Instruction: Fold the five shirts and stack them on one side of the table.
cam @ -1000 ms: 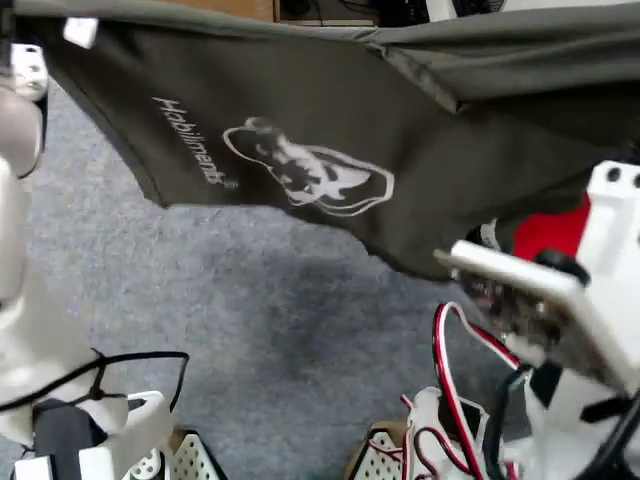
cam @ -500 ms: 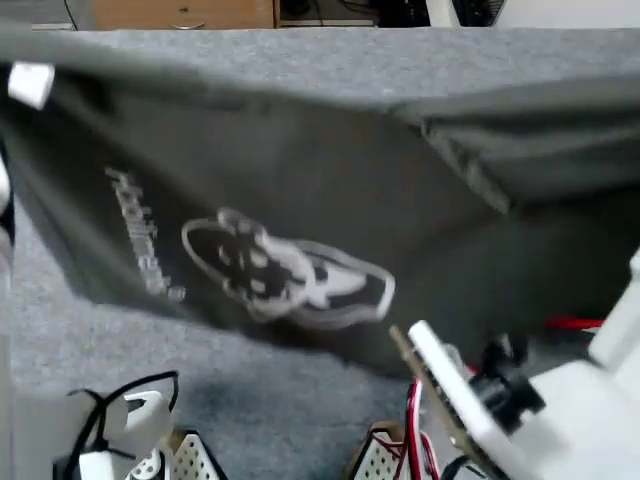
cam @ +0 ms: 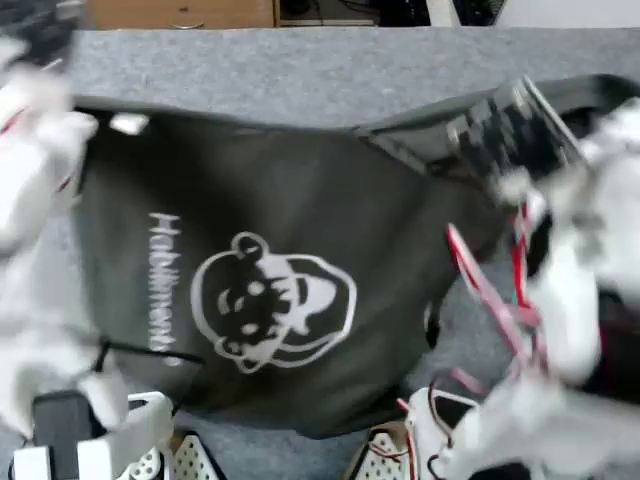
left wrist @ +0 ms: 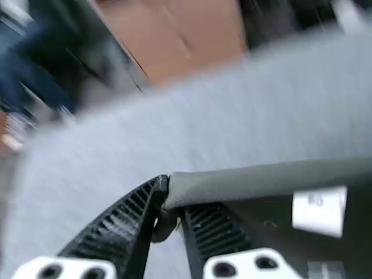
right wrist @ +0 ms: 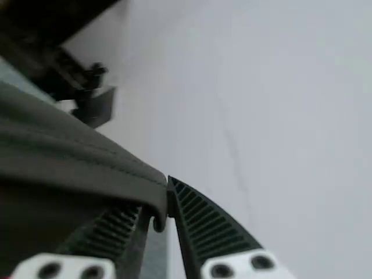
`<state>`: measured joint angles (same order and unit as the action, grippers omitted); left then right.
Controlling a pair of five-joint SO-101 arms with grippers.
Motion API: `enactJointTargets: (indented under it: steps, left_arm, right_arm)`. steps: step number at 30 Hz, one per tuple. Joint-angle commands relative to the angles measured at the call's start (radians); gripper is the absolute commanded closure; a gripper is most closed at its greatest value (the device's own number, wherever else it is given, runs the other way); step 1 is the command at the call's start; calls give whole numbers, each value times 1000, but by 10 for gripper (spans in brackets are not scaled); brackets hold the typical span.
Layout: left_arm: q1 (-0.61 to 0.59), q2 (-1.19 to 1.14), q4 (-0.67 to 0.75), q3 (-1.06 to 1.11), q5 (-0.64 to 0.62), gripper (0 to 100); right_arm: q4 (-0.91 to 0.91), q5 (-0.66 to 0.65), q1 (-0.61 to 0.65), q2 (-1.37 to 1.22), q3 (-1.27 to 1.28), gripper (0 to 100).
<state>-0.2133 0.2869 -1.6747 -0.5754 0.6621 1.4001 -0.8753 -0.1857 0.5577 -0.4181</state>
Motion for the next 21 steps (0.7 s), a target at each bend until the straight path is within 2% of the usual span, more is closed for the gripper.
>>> enactJointTargets:
  steps: [1,5,10,15,18,21]
  left_arm:
    - [15,-19,207,358,28,982]
    - [15,-77,506,605,28,982]
    - [8,-211,753,649,28,982]
    - [-2,-401,922,485,29,982]
    - [-12,-527,961,296,28,982]
    - [-15,-659,959,83,28,982]
  right_arm:
    - [-135,28,85,-47,249,996]
    - [-410,35,145,-127,484,996]
    - [-710,35,182,-252,587,997]
    - [-985,29,186,-403,524,997]
    - [-1106,29,186,-513,410,997]
    - [-1151,28,193,-628,242,997]
